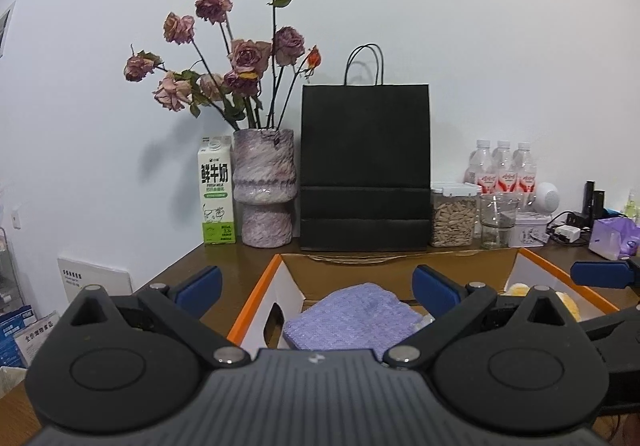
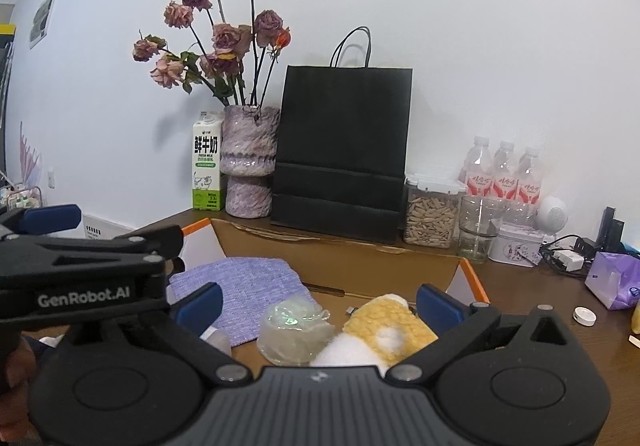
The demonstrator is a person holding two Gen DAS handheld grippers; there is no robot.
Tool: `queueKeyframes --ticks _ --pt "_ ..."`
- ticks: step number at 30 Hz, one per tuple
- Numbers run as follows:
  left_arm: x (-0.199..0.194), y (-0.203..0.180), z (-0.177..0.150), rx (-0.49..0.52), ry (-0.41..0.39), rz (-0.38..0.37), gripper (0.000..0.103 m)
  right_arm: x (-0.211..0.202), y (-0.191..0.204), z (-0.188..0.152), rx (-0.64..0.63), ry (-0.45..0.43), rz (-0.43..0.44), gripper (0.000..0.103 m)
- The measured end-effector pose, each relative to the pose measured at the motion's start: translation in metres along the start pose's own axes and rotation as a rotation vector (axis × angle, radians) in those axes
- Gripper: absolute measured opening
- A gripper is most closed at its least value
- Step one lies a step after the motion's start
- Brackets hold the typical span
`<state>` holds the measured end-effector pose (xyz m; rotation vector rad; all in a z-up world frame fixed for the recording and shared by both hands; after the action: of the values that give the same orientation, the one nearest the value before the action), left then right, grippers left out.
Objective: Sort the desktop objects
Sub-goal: 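Lower the container and bag into the box and open both tools, then pull both tools back from the box toward the loose items on the table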
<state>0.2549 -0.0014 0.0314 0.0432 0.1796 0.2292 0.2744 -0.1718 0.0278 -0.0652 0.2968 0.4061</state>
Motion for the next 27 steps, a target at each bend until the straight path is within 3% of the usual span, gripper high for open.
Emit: queueKeyframes --ticks 13,17,27 --pt "-0.009 0.004 -0.008 -0.019 -0.036 -0.018 0.103 -0.014 -0.006 -0.015 -0.012 -0.05 -0.049 0.103" --pt "-0.012 0.008 -0.001 -0.027 -0.032 0.03 0.103 -0.021 -0.006 -0.015 -0.009 -0.058 -0.058 0.103" --pt "-0.043 0.025 -0.002 -0.029 0.031 0.008 0.103 -0.057 0.001 -0.027 -0.016 0.008 -0.032 0.103"
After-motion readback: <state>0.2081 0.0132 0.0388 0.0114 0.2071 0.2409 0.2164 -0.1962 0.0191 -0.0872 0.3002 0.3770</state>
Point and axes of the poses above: each gripper's, at about its wrist camera, not at the fingertips, and x roughly the way its jaws point, y to its left, z to its top, the point moved 2 cm from there along x, roughly the way its jaws point, and after that the axes turned 10 degrees about z, right-handed, at the moved point
